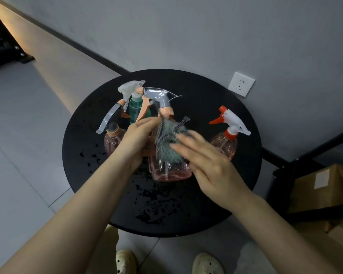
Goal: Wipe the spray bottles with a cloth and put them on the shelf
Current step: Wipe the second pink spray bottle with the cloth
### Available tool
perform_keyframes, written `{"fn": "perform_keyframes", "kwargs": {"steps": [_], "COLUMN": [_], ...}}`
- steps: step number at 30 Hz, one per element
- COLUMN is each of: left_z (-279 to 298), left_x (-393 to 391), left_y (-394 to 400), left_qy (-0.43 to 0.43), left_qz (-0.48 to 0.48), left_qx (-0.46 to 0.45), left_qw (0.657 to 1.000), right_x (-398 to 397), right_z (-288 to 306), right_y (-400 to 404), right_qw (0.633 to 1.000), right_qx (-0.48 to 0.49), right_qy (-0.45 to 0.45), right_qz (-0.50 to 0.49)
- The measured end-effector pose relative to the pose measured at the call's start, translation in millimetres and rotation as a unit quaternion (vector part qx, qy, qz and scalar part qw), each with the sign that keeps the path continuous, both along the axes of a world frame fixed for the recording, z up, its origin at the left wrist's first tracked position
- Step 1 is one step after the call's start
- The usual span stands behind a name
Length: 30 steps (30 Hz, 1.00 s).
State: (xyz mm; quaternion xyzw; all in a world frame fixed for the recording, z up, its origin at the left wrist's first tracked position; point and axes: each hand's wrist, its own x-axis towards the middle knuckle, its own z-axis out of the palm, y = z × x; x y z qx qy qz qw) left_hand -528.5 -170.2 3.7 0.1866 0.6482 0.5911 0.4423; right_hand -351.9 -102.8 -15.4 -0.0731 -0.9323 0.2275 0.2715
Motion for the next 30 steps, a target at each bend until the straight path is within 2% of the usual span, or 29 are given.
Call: {"fn": "perform_keyframes", "kwargs": {"steps": [4,7,9,12,16,19,21,30], "left_z": [2.2,2.2,2.0,2.7,-2.6,-4.4,-3.4,3.3], "left_x": [-8.1,-7.9,-6.8,-0.6,7.9,8.8,5.7,-15.4], "left_y": [-0.9,-0.2,0.6,0.0,2.0,1.4,0.7,-5.0], "left_qy": [-0.001,-0.007,0.002,0.003,0.006,-0.006,-0.019,-0.032], "left_qz": [-0.014,-0.005,-0.027,-0.07,-0.046,-0.052,-0.049,-0.061], "left_qx": [0.009,0.015,0.016,0.012,-0.024,-0.026,-0.031,-0.001], "left_qw": [1.0,1.0,0.999,0.997,0.999,0.998,0.998,0.998], "right_x": [14.1,17.9,15.6,7.2,-6.5,-10.7,-9.7,19.1], "right_z": [-6.4,-6.7,-5.1,-3.1,3.0,5.8,4.4,-11.7], "right_y": [-4.7,-5.0,-2.3,4.6,10.6,9.0,5.7,-7.5], "right_qw": [0.985,0.976,0.981,0.994,0.998,0.993,0.995,0.995], "right_qx": [0.15,0.193,0.178,0.1,-0.056,-0.114,-0.098,0.082], "right_qy": [-0.038,-0.039,-0.031,-0.027,-0.017,-0.007,-0.001,0.036], "right_qz": [0.072,0.087,0.075,0.042,-0.014,-0.032,-0.027,0.045]}}
